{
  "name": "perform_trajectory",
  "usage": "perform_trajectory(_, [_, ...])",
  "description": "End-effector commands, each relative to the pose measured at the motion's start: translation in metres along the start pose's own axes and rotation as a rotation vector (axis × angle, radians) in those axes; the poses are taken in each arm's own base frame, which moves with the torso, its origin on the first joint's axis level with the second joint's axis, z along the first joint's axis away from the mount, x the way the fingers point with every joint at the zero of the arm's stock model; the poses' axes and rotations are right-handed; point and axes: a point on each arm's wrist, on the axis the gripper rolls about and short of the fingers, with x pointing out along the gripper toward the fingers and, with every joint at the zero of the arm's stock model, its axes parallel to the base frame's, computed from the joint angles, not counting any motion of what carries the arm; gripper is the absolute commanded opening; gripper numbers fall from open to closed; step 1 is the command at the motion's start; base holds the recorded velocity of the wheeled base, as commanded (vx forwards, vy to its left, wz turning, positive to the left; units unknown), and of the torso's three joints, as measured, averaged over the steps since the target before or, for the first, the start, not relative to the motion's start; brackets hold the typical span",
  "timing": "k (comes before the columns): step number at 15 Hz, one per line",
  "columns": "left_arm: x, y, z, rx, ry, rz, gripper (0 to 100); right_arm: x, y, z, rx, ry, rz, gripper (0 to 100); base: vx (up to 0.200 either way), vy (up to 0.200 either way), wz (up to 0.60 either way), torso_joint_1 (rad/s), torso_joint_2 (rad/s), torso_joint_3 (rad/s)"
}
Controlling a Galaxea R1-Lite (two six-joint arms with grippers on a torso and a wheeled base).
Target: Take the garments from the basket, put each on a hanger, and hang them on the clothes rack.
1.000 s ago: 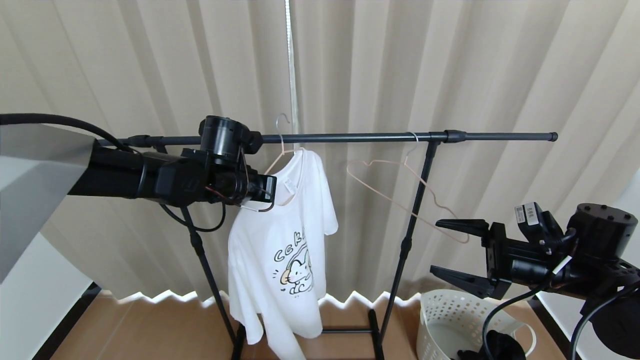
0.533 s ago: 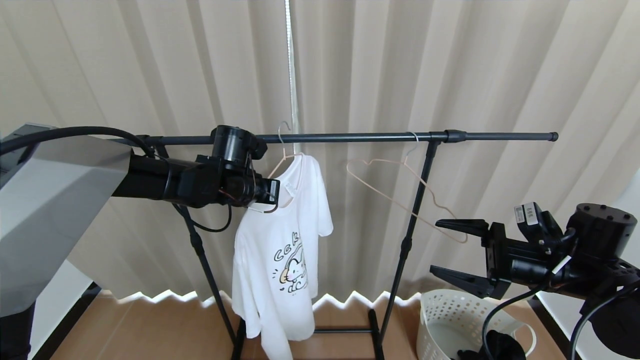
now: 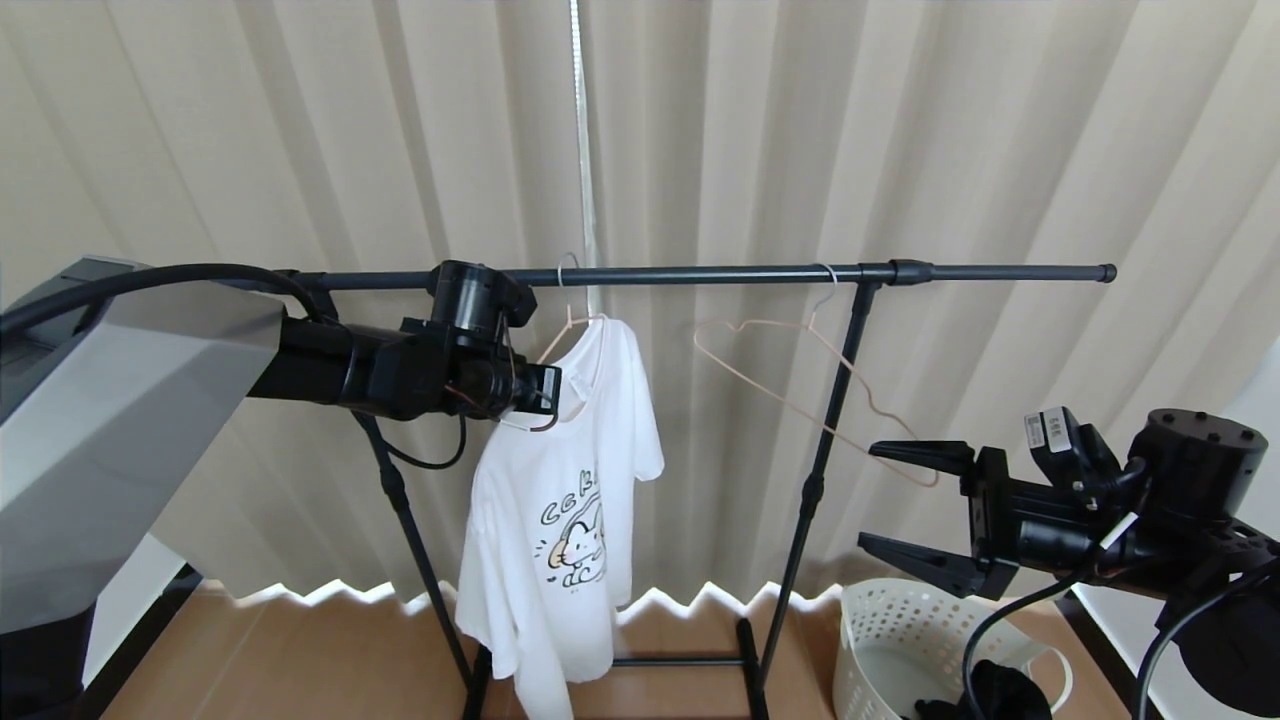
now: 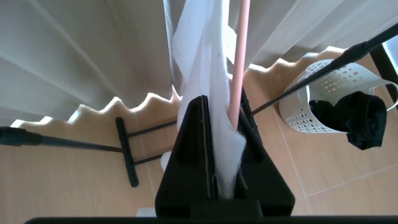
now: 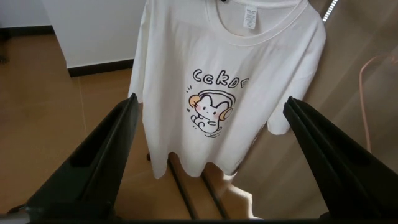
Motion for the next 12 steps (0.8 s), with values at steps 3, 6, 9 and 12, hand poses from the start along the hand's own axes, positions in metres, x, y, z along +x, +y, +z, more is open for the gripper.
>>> perform_trajectory(3, [0.0,0.0,0.001,-0.028,-0.003,-0.002,0,0.0,0.0,0.0,0.0,0.0,0.001,100,0.0,0.0,0.0,0.0,0.0,0.0])
perform_trajectory(6, [-0.003,0.0,0.003,-0.023,-0.008,-0.002,100,0.0,0.0,0.0,0.0,0.0,0.001,100,0.0,0.0,0.0,0.0,0.0,0.0])
perform_trajectory(9, [-0.052,0.0,0.01,-0.02,-0.036,-0.003,100,-0.001,0.0,0.004,-0.012,-0.006,-0.008,100,0.0,0.0,0.0,0.0,0.0,0.0])
perform_trajectory(12, [-0.145,-0.001,0.003,-0.015,-0.101,-0.012,100,-0.005,0.011,0.036,-0.07,-0.031,-0.168,100,0.0,0.0,0.0,0.0,0.0,0.0])
